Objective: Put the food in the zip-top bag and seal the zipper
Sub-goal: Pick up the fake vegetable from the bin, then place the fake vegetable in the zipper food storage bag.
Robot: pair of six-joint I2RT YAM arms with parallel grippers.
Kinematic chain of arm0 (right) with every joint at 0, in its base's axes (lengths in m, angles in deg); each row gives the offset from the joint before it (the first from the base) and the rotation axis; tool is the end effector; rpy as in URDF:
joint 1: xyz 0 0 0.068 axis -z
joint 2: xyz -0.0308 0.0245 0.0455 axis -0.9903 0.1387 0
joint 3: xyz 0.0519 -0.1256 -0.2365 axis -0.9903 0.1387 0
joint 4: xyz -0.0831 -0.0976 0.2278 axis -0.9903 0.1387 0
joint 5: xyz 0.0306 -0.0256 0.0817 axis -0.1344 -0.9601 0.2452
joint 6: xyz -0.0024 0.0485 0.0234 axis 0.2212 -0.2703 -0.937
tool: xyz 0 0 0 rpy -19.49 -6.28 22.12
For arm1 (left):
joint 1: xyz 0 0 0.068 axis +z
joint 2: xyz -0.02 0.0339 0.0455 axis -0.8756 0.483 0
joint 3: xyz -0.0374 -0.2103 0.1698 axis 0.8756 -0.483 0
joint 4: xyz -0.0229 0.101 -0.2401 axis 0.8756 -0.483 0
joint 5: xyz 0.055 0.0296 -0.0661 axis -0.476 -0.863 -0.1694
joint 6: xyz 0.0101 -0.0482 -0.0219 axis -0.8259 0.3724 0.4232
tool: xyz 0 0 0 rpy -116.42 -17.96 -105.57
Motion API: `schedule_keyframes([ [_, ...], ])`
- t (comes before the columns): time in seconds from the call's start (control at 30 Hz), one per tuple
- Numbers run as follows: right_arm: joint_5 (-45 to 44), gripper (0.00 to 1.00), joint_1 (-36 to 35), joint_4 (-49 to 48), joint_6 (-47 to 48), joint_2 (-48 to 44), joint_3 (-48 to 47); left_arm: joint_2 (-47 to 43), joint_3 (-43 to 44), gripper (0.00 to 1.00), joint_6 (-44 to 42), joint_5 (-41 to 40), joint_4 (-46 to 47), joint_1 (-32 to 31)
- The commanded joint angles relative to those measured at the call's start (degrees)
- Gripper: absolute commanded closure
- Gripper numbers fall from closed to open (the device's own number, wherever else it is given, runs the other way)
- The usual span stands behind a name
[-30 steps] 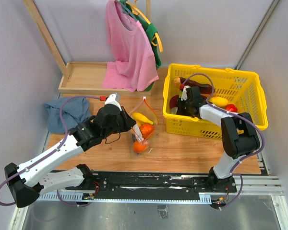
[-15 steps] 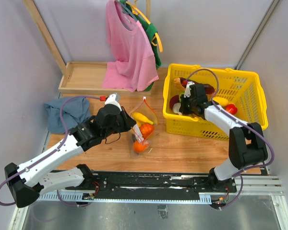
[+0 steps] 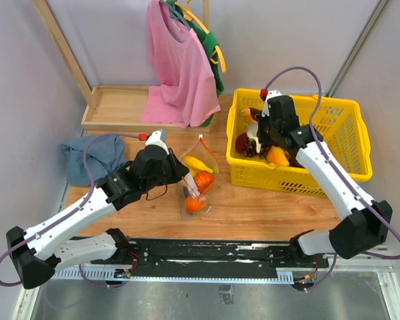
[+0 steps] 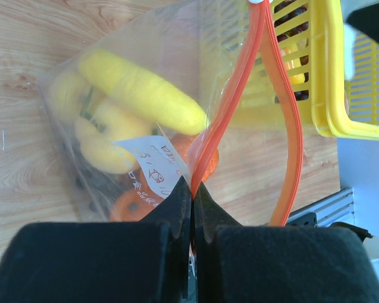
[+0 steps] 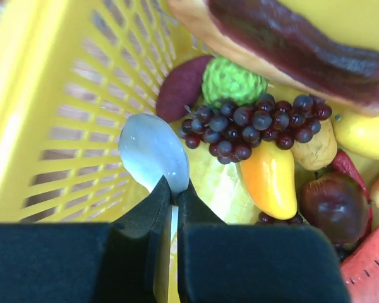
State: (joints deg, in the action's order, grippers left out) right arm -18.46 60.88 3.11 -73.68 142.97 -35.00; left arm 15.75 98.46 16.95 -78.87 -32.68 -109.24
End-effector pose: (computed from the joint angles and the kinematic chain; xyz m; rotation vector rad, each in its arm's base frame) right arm 0.2905 0.1099 0.3422 -0.1618 2.1899 0.2467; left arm 0.1489 -0.1529 0.3235 -0.1467 2.1651 -0.7405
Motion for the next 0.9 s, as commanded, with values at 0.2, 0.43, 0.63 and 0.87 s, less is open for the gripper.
schedule_keyframes([
  [0.2, -8.5, 0.99, -13.9, 14.0, -0.8, -6.1, -12.6, -0.2, -0.6, 1.0, -0.3, -0.7, 2.0, 0.2],
  [0.43, -10.5, 0.99, -28.9, 14.6, -4.5, -3.8, -16.0, -0.2, -0.6, 1.0, -0.2, -0.7, 2.0, 0.2],
  [0.63, -8.1, 0.99, -34.8, 15.9, -7.6, 1.4, -17.1, -0.5, -0.7, 1.0, -0.2, -0.8, 2.0, 0.2],
  [0.87, -6.8, 0.95, -35.7, 13.0, -9.8, 7.0, -16.5, -0.6, -1.1, 1.0, -0.1, -0.3, 2.5, 0.2],
])
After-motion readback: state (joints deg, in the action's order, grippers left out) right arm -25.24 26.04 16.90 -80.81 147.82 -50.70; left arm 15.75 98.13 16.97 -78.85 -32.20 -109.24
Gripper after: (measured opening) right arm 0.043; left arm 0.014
